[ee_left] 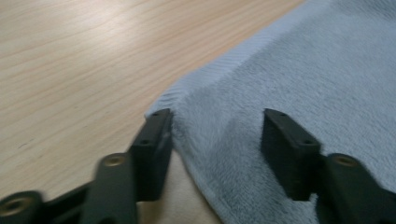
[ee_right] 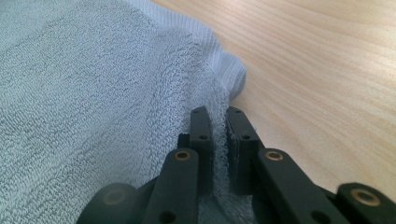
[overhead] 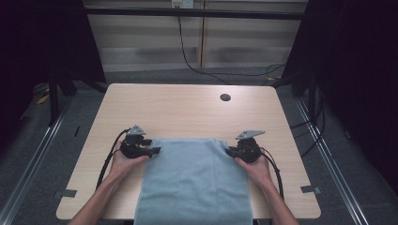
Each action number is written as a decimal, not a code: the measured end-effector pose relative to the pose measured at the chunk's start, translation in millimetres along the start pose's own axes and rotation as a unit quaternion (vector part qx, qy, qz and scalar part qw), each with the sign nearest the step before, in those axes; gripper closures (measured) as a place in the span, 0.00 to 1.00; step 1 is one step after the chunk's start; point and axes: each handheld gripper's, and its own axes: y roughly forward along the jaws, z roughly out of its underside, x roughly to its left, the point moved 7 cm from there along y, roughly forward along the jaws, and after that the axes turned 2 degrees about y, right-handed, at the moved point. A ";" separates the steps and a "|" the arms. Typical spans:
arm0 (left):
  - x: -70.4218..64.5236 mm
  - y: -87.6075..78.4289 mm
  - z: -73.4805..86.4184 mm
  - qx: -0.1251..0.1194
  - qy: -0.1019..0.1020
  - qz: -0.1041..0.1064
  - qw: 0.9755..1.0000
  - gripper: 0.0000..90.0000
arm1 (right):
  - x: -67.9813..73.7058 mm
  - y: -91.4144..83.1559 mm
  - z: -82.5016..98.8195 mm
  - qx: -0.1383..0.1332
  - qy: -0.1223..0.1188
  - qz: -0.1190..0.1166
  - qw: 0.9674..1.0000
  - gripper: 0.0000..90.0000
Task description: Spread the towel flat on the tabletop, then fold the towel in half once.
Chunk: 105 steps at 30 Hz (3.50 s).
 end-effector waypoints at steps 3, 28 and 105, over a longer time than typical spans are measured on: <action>-5.1 -0.9 1.6 0.000 0.012 0.006 1.000 0.63 | 0.0 -0.1 0.2 0.000 0.001 0.001 1.000 0.92; -10.5 -35.1 -19.5 -0.076 -0.047 0.065 0.994 0.94 | -4.0 -31.5 -26.4 -0.074 0.036 -0.031 0.996 0.95; -95.9 -107.3 25.8 -0.059 -0.031 0.123 0.990 0.94 | 69.9 -121.3 23.5 -0.088 0.001 -0.104 0.991 0.96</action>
